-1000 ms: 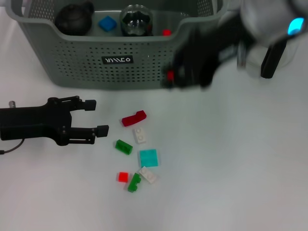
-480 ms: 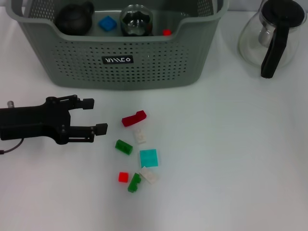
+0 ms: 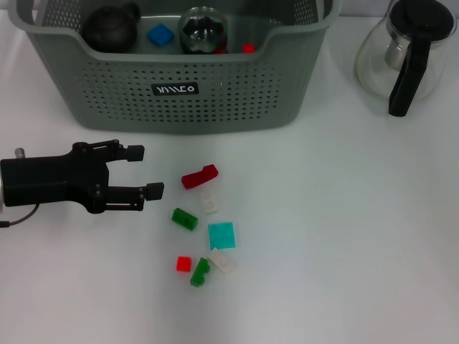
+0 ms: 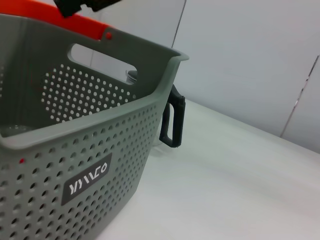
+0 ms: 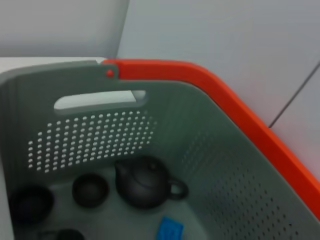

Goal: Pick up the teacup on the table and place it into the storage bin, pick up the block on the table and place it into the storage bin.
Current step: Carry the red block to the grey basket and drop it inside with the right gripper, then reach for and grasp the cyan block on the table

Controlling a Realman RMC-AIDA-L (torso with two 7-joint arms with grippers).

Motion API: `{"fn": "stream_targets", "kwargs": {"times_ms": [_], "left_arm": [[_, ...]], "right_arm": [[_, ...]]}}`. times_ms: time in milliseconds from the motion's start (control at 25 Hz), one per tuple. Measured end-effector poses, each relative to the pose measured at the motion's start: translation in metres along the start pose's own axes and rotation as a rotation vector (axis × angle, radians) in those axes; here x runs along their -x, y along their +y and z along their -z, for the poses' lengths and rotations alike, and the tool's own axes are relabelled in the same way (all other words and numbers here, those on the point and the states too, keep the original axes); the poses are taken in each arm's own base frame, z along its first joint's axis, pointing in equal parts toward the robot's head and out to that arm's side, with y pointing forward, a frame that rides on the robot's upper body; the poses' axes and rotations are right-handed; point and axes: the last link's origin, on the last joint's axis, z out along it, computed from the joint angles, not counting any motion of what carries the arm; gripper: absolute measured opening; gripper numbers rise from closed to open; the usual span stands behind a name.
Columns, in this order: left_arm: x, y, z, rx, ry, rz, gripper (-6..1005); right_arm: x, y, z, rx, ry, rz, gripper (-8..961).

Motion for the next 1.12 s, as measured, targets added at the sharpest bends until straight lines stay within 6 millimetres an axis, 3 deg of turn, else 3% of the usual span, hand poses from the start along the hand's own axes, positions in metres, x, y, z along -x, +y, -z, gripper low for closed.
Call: {"fn": "stream_targets", "kwargs": {"times_ms": [200,280,320,400,480,520,560,680,800,920,1040,1120], "left_arm": [[0.0,0.0,0.001,0.0,-0.007,0.0,870],[0.001,-0.001,0.002,0.001,-0.011,0.002,870],[0.001,0.0,0.003,0.002,-0.012,0.003,870],[0.002,0.0,0.004,0.002,-0.014,0.004,870],[0.002,0.0,0.005,0.001,-0.015,0.002,870],[0.002,0.0,0.005,0.001,-0.015,0.002,870],[0.001,0.0,0.005,0.001,-0.014,0.002,870],[0.0,-0.001,0.004,0.001,-0.014,-0.003,870],[-0.002,-0.002,0.004,0.002,-0.015,-0.007,870],[-0.004,-0.003,0.003,0.005,-0.014,-0.012,870],[-0.006,-0.003,0.002,0.009,-0.012,-0.014,870],[-0.006,-0.003,0.002,0.009,-0.012,-0.014,870]], "right_arm": [[-0.004,-0.002,0.017,-0.004,-0.039,-0.003,497],[-0.003,0.001,0.034,0.022,-0.085,-0.008,598],[-0.006,0.01,0.053,0.081,-0.13,-0.009,649],[-0.009,0.015,0.063,0.112,-0.145,-0.004,750],[-0.019,0.029,0.087,0.192,-0.178,0.018,794],[-0.034,0.044,0.107,0.261,-0.19,0.046,816],[-0.034,0.044,0.107,0.261,-0.19,0.046,838],[-0.059,0.064,0.125,0.351,-0.152,0.065,903],[-0.081,0.078,0.13,0.433,-0.089,0.059,947],[-0.098,0.088,0.123,0.506,-0.018,0.044,947],[-0.113,0.102,0.095,0.586,0.091,0.029,947],[-0.116,0.104,0.088,0.592,0.115,0.03,948]]}}
